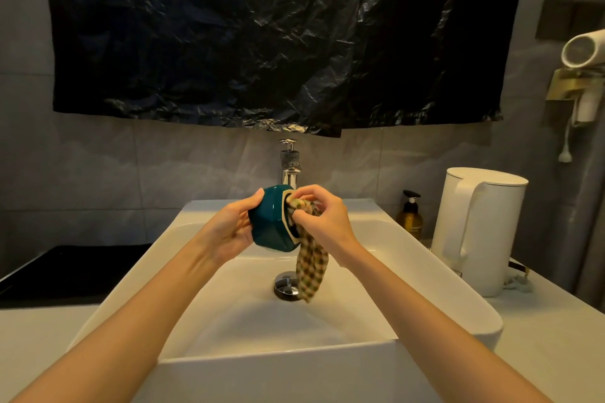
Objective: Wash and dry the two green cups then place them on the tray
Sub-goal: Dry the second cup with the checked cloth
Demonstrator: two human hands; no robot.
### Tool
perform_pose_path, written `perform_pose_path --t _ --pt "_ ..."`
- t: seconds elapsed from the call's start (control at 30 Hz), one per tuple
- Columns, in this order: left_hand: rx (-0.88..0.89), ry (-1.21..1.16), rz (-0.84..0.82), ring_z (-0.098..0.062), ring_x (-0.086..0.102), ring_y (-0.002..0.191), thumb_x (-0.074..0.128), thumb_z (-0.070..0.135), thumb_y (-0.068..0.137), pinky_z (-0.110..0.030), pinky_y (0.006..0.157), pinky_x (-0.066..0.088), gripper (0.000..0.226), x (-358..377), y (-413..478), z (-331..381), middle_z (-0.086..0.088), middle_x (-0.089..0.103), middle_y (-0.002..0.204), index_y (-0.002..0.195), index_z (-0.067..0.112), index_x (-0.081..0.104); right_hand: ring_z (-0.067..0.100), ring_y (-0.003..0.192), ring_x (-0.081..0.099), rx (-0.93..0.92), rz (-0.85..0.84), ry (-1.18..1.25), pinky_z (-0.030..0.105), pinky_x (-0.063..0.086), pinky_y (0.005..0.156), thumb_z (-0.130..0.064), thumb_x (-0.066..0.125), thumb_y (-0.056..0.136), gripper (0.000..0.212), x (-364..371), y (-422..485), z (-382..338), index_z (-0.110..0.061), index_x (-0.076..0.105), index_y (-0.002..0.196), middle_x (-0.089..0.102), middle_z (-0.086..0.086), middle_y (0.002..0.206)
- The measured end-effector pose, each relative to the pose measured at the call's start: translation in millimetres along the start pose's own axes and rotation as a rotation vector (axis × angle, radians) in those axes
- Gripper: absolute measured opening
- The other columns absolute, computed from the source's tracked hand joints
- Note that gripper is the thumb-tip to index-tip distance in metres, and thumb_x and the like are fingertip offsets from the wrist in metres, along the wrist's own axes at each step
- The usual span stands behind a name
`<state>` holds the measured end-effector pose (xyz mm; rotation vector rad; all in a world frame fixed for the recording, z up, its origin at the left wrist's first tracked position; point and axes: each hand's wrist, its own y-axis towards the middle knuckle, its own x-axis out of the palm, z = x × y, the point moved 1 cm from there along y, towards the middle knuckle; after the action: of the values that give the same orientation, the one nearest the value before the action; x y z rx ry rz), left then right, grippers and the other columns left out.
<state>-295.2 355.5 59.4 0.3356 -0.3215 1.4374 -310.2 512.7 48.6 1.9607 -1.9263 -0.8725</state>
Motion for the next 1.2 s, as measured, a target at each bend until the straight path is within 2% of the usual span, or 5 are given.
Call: perform_pose_path --t 0.2,0.57,0.87,1.03,1.2 --pt "0.019 0.040 -0.039 -0.021 0.059 0.097 0.050 0.025 0.094 -0.030 0.076 0.049 0.022 6 -6 3 -0.009 0.064 0.102 0.110 0.011 0.059 0.007 0.096 0.060 -0.046 0.063 0.117 0.009 0.048 0.069 -0.013 0.066 0.086 0.019 -4 1 -20 -0.026 0.065 0.101 0.066 -0.010 0.100" --pt "0.032 0.135 -0.057 -0.021 0.059 0.096 0.050 0.026 0.094 -0.029 0.074 0.052 0.023 29 -25 8 -0.010 0.061 0.106 0.112 0.013 0.055 0.007 0.095 0.052 -0.421 -0.066 -0.324 0.011 0.047 0.080 -0.007 0.071 0.078 0.025 -27 -18 -50 -0.015 0.075 0.101 0.058 -0.001 0.101" --pt "-0.001 0.055 -0.066 -0.025 0.059 0.103 0.051 0.026 0.095 -0.035 0.079 0.051 0.033 58 -52 4 -0.015 0.059 0.117 0.122 0.007 0.053 0.007 0.095 0.054 -0.276 -0.321 -0.355 0.018 0.051 0.083 -0.008 0.073 0.077 0.023 -80 -68 -68 -0.022 0.076 0.095 0.058 -0.008 0.097" --pt "0.041 0.149 -0.109 -0.026 0.057 0.106 0.053 0.027 0.093 -0.035 0.081 0.050 0.035 82 -65 5 -0.013 0.058 0.116 0.124 0.010 0.051 0.009 0.094 0.056 -0.183 0.086 -0.259 0.015 0.049 0.077 -0.009 0.071 0.079 0.025 -143 -86 -75 -0.031 0.072 0.089 0.060 -0.009 0.095" --pt "0.159 0.360 -0.191 -0.021 0.058 0.089 0.050 0.024 0.095 -0.029 0.073 0.051 0.022 112 -84 3 -0.010 0.061 0.097 0.108 0.008 0.058 0.004 0.090 0.053 -0.185 0.408 -0.464 0.011 0.043 0.076 -0.010 0.071 0.081 0.021 -205 -110 -66 -0.025 0.073 0.095 0.061 -0.007 0.099"
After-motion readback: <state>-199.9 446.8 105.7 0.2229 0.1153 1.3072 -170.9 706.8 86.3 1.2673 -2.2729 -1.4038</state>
